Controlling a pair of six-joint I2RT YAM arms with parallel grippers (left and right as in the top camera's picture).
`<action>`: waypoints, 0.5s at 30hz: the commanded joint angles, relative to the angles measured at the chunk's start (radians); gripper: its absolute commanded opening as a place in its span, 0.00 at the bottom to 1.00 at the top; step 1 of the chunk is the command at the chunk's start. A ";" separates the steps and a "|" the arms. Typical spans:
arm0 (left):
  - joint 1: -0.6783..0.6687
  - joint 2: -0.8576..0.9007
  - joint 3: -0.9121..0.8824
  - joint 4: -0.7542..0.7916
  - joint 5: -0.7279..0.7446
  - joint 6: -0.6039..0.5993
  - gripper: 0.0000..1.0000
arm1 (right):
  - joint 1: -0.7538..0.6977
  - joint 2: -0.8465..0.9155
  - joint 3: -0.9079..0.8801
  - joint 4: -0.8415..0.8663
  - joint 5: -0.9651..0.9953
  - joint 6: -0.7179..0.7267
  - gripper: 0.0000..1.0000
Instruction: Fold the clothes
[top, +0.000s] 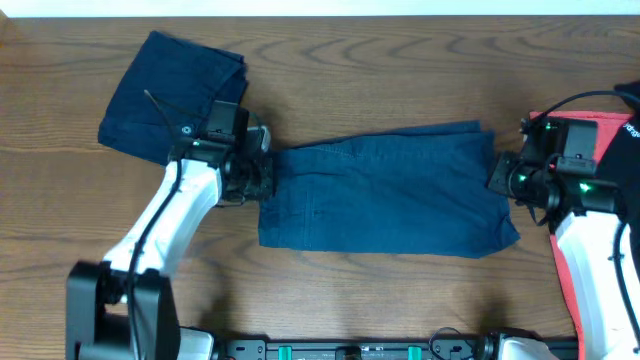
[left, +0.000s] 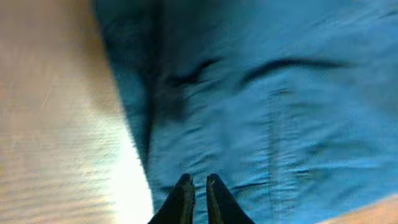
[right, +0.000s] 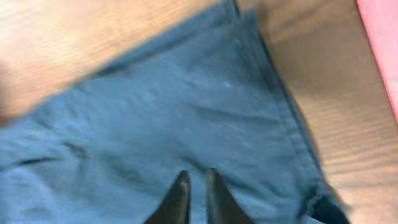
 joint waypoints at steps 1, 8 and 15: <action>-0.048 -0.016 0.027 0.051 0.050 0.014 0.09 | 0.013 0.022 -0.006 0.010 -0.063 0.039 0.03; -0.195 0.095 0.000 0.264 0.032 0.091 0.09 | 0.125 0.170 -0.081 0.085 -0.201 0.069 0.01; -0.205 0.259 0.001 0.259 -0.127 0.090 0.06 | 0.192 0.335 -0.131 0.029 -0.087 0.168 0.01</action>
